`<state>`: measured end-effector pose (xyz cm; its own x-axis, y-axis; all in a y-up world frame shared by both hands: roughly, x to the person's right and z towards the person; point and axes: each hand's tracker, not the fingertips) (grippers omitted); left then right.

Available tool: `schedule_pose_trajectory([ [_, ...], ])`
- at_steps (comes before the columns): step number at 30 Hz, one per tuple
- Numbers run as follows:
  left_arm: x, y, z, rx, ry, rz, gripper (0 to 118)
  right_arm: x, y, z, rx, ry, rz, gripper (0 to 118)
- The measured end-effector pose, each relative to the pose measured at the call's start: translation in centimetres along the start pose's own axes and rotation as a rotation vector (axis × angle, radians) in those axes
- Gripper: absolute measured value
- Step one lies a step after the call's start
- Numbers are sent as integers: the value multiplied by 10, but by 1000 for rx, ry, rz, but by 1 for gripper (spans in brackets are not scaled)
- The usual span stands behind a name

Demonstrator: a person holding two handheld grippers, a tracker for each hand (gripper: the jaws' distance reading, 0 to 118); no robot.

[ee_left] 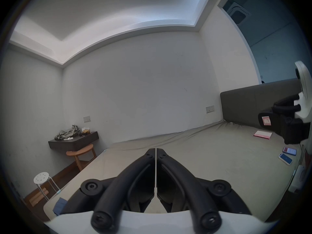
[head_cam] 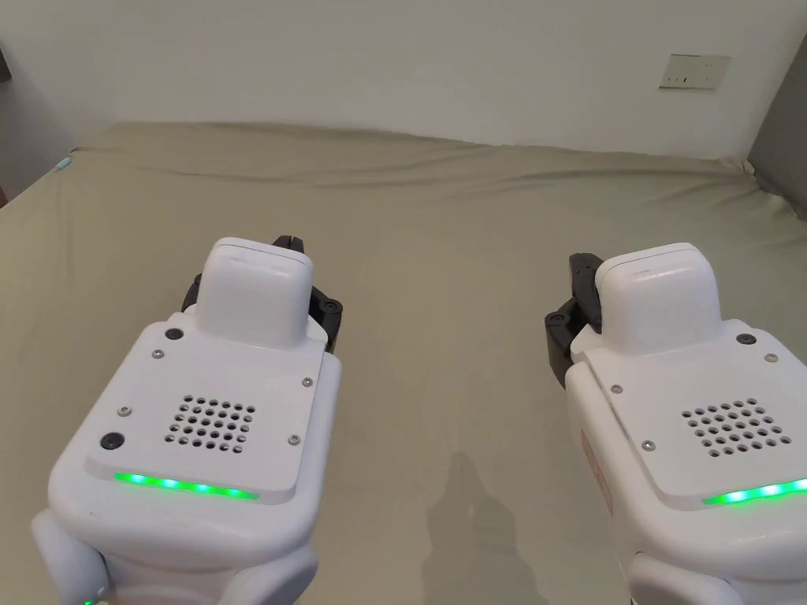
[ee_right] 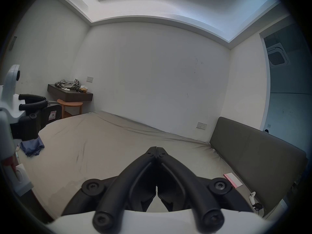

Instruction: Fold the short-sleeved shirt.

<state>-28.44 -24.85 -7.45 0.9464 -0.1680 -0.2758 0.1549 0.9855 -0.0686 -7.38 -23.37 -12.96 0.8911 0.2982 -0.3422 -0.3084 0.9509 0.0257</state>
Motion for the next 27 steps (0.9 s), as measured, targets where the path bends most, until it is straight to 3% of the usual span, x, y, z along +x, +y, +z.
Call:
schedule_pose_trajectory([
  [27,-3,9,6,61,28,41,0,-3,-2,1,8,-7,-29,0],
])
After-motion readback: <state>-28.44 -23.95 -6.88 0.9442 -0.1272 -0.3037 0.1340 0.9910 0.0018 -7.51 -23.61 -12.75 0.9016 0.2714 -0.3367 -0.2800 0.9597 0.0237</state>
